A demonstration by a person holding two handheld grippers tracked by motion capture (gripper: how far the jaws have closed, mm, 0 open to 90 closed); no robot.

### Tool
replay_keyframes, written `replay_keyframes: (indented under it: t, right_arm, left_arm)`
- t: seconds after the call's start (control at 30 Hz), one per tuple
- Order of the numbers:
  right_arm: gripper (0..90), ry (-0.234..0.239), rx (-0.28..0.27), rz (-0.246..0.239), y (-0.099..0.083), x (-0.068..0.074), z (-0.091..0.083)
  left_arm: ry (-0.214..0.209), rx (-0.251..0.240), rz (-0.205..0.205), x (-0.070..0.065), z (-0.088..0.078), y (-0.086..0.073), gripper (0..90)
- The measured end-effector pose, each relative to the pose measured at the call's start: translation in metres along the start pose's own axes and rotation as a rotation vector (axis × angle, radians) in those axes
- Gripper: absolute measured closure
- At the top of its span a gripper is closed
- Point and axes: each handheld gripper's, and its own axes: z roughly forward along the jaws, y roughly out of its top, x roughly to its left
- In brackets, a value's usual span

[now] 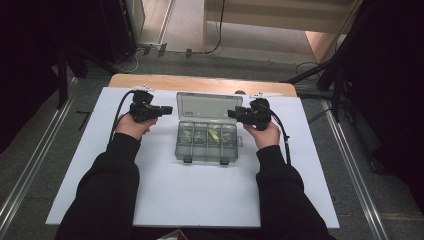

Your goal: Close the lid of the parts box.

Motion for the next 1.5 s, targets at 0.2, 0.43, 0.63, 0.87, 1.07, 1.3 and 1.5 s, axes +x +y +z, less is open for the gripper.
replay_keyframes:
  t: [0.2, 0.43, 0.63, 0.87, 1.07, 1.3, 1.5]
  right_arm:
    - [54.5, 0.001, -0.002, 0.001, -0.001, 0.000, 0.000]
    - [54.0, 0.001, -0.006, -0.003, -0.001, 0.002, -0.001]
    - [53.9, 0.002, -0.008, -0.005, -0.003, 0.003, -0.002]
    - [53.8, 0.012, -0.010, -0.002, -0.003, 0.003, -0.004]
    - [53.7, 0.010, -0.011, -0.001, -0.004, 0.002, -0.003]
    - [52.6, 0.011, -0.012, -0.004, -0.004, 0.003, -0.004]
    - [41.6, 0.009, -0.004, -0.004, -0.005, 0.004, -0.006]
  left_arm:
    - [-0.042, -0.022, -0.028, 0.004, 0.004, 0.005, 89.5]
    - [-0.021, -0.024, -0.005, -0.002, 0.013, 0.009, 89.4]
    - [-0.016, -0.031, 0.047, -0.011, 0.014, 0.014, 89.3]
    - [-0.026, -0.043, 0.044, -0.011, 0.013, 0.017, 89.0]
    - [-0.027, -0.056, 0.060, -0.009, 0.020, 0.017, 88.9]
    - [-0.041, -0.038, 0.049, -0.010, 0.023, 0.019, 88.7]
    - [-0.045, -0.024, 0.049, -0.010, 0.025, 0.021, 87.4]
